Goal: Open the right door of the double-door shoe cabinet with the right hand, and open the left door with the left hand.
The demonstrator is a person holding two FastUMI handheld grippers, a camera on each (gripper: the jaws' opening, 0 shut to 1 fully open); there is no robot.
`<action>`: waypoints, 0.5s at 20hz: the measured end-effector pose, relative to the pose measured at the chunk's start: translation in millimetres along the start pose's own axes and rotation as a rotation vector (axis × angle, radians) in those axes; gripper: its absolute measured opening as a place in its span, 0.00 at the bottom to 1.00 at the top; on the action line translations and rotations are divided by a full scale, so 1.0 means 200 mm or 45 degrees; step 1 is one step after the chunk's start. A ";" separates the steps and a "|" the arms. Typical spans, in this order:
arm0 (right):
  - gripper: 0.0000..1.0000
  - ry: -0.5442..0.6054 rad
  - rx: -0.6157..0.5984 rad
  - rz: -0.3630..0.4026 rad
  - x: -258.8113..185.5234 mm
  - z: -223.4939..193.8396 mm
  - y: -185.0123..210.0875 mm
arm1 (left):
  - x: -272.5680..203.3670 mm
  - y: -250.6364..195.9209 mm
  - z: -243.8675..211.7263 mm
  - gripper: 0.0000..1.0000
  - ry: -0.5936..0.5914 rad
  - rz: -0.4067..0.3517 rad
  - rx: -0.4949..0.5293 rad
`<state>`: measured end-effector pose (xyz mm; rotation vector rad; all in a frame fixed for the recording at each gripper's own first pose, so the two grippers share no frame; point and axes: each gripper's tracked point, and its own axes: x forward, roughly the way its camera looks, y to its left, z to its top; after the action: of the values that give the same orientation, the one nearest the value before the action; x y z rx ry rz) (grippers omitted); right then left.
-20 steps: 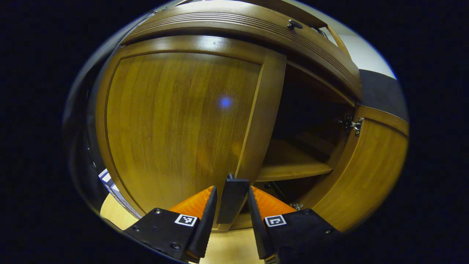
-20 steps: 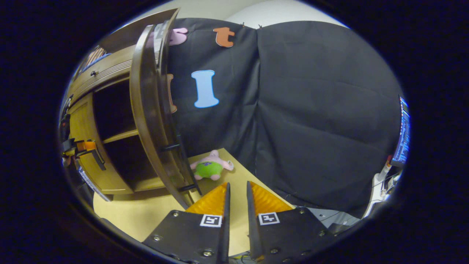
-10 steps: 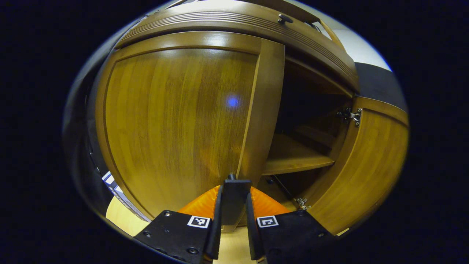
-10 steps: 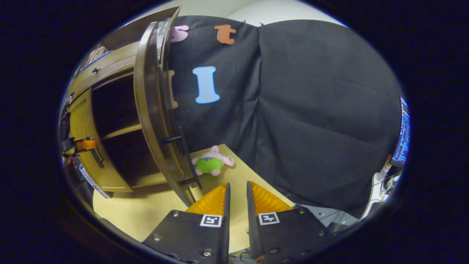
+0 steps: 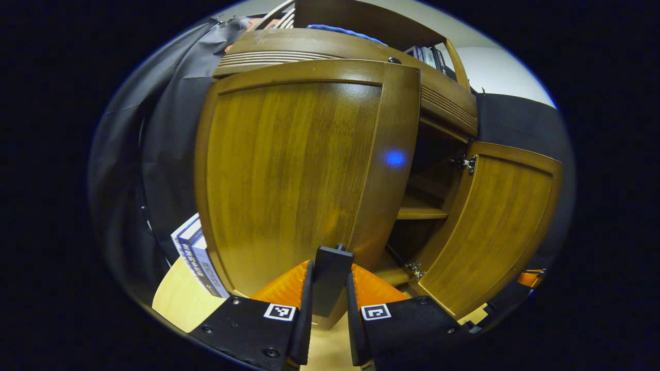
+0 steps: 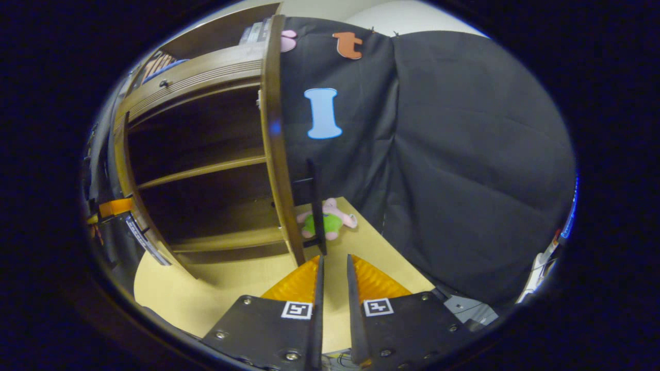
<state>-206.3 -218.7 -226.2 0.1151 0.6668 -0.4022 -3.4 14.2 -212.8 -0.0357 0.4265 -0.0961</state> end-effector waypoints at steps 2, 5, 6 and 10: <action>0.22 0.015 -0.024 0.037 0.00 -0.03 0.07 | -0.10 0.05 -0.01 0.32 -0.003 0.016 -0.014; 0.22 0.034 -0.055 0.088 0.00 -0.04 0.18 | -0.22 0.13 -0.02 0.32 -0.001 0.048 -0.021; 0.22 0.041 -0.064 0.108 0.01 -0.05 0.22 | -0.25 0.16 -0.02 0.31 -0.001 0.064 -0.033; 0.22 0.050 -0.110 0.167 0.01 -0.07 0.33 | -0.36 0.26 -0.03 0.26 -0.007 0.107 -0.118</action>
<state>-185.5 -155.2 -240.1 0.0844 0.7100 -0.2453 -67.1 72.2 -191.0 -0.1093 0.4263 0.0064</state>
